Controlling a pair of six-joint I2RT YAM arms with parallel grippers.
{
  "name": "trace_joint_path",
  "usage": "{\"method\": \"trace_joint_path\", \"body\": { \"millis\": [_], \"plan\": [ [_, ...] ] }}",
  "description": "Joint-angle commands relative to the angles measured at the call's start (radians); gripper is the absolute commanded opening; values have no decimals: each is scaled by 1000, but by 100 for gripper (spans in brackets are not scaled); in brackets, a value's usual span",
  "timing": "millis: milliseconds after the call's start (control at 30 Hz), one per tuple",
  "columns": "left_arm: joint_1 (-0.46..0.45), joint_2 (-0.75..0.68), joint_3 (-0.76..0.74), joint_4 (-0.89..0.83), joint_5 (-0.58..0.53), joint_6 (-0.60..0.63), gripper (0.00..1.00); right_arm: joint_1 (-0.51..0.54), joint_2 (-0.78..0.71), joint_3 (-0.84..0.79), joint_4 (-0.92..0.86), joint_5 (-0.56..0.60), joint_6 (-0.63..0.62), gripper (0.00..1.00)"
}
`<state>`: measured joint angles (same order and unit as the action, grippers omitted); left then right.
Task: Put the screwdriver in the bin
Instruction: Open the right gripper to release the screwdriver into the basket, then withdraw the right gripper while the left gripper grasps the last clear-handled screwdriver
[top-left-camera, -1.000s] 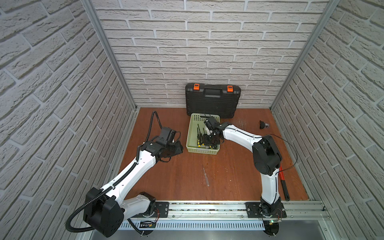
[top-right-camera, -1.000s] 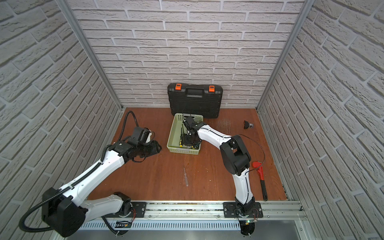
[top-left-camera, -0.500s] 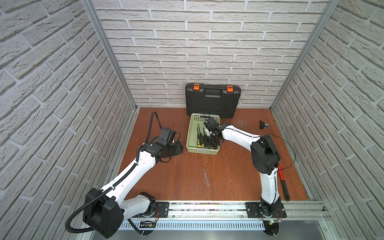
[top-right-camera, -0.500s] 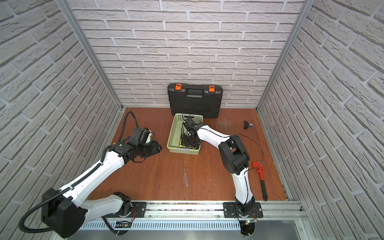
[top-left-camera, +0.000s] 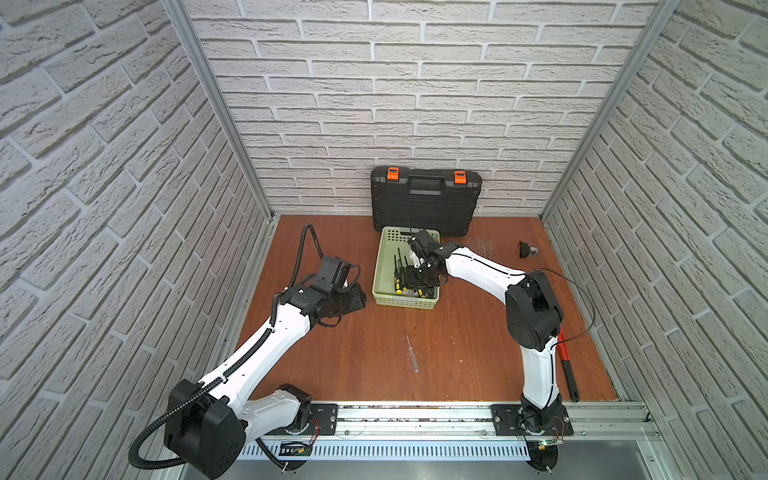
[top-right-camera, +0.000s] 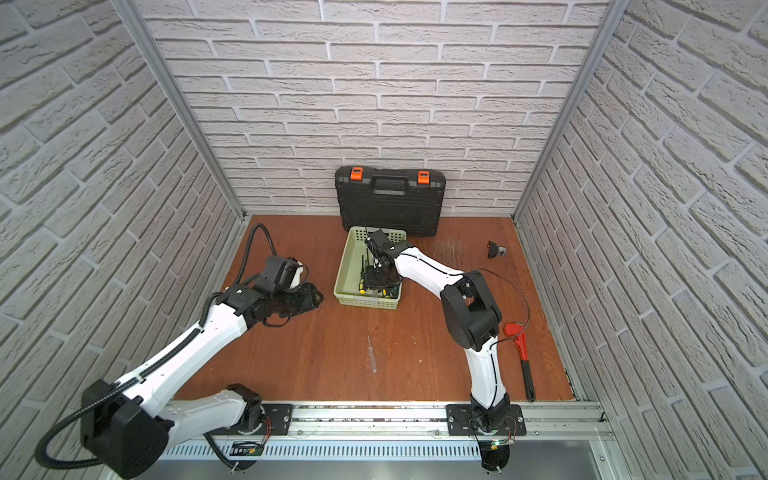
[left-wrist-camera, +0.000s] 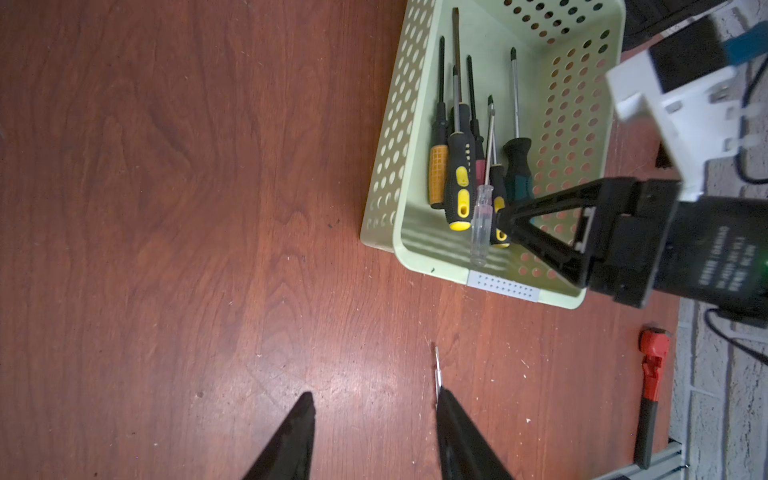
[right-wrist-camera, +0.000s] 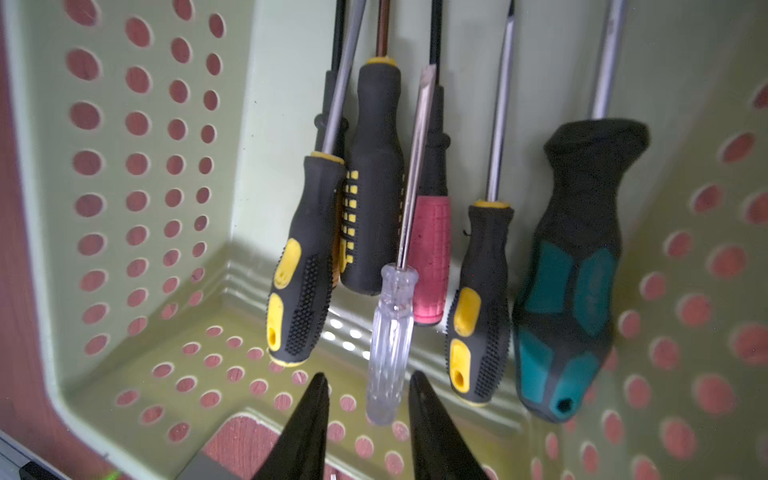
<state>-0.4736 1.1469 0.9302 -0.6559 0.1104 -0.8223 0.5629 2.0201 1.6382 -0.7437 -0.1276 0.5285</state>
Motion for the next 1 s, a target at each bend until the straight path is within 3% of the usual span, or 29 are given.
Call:
{"method": "trace_joint_path", "body": {
  "millis": [0, 133, 400, 667, 967],
  "plan": [
    [-10, -17, 23, -44, 48, 6, 49, 4, -120, 23, -4, 11, -30, 35],
    [-70, -7, 30, -87, 47, -15, 48, 8, -219, -33, 33, 7, -57, 35],
    [-345, 61, -8, -101, -67, -149, 48, 45, -455, -218, 60, 89, -115, 34],
    [-551, 238, 17, -21, -91, -323, 52, 52, -660, -403, 98, 155, -112, 35],
    [-661, 498, 142, 21, -91, -384, 51, 52, -750, -534, 125, 124, -114, 35]
  ]
}}
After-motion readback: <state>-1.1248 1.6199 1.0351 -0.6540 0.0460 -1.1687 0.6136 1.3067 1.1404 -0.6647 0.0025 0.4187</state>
